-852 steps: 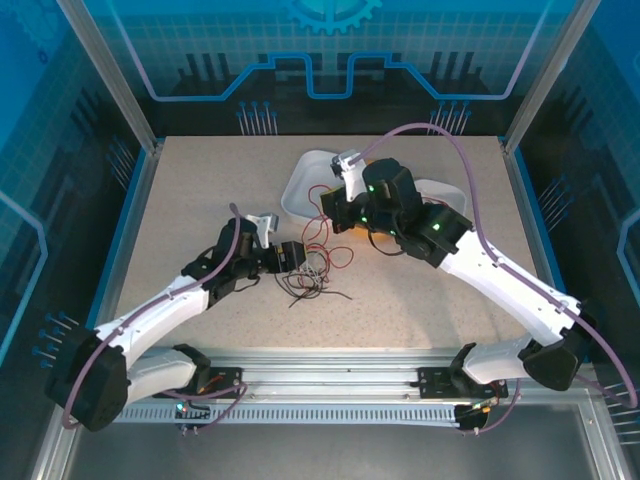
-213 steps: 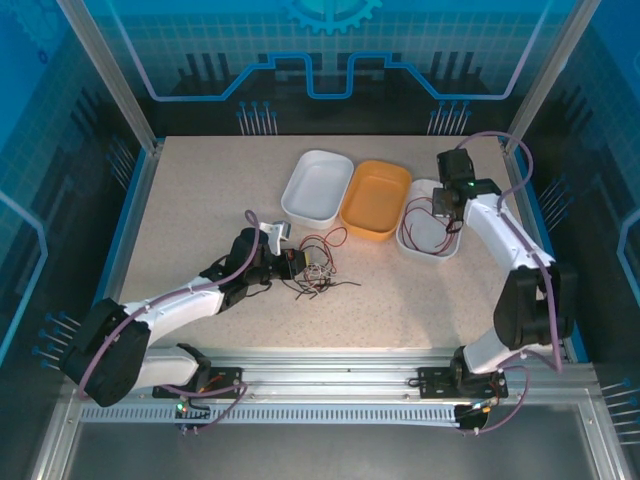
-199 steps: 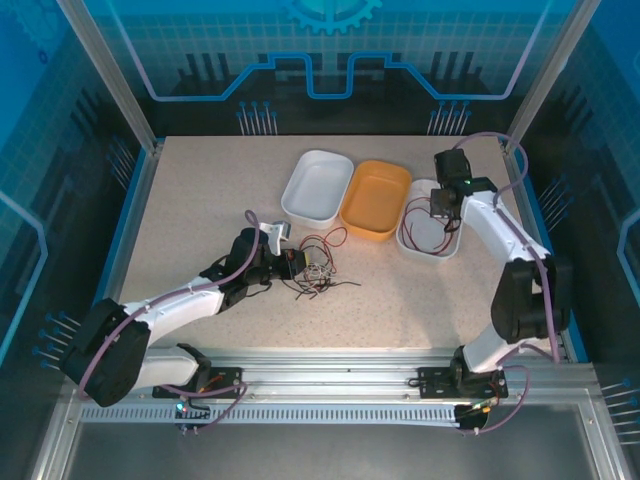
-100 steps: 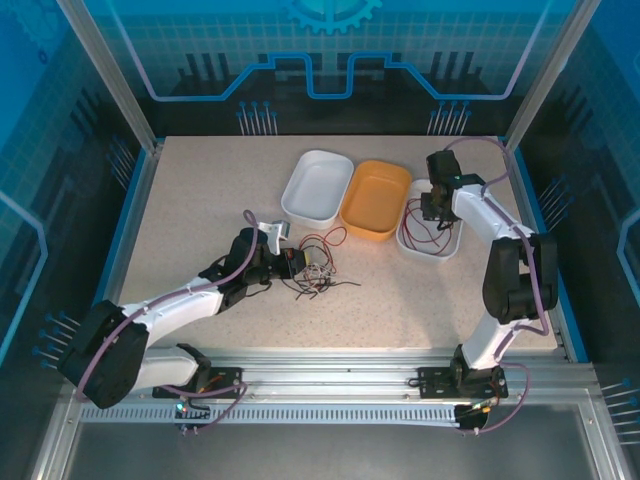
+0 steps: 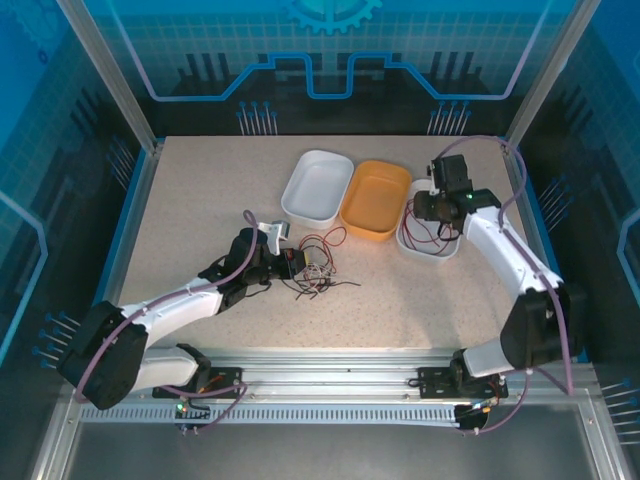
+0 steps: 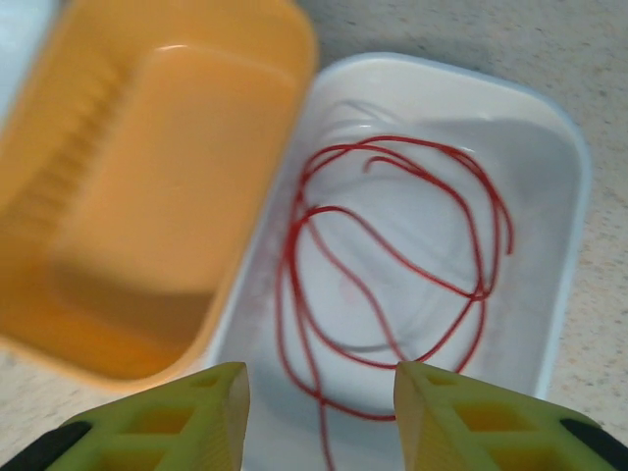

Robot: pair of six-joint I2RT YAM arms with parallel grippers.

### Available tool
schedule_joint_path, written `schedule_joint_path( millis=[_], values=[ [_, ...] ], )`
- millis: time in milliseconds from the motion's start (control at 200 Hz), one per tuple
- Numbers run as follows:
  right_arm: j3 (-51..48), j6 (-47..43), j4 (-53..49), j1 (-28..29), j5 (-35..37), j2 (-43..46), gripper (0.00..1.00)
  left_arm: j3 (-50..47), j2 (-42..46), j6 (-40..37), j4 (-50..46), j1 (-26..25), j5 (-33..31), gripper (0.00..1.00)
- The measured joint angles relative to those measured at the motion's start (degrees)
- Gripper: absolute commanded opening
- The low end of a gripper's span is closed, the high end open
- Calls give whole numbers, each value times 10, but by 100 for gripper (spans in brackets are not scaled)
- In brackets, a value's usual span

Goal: Untangle the cables

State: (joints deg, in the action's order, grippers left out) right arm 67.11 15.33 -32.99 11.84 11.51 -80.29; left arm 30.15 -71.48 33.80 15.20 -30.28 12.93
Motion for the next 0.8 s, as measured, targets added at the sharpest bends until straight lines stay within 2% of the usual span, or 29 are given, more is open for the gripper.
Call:
schedule_joint_path(
  millis=[165, 300, 565, 800],
  values=[
    [-82, 2, 69, 53, -76, 79, 48, 1, 10, -13, -12, 0, 5, 1],
    [-116, 28, 112, 92, -137, 96, 48, 6, 20, -26, -21, 0, 11, 1],
    [-128, 152, 166, 172, -172, 75, 51, 12, 29, -30, -29, 0, 15, 1],
    [-115, 245, 172, 208, -193, -8, 50, 12, 29, -34, -30, 0, 15, 1]
  ],
)
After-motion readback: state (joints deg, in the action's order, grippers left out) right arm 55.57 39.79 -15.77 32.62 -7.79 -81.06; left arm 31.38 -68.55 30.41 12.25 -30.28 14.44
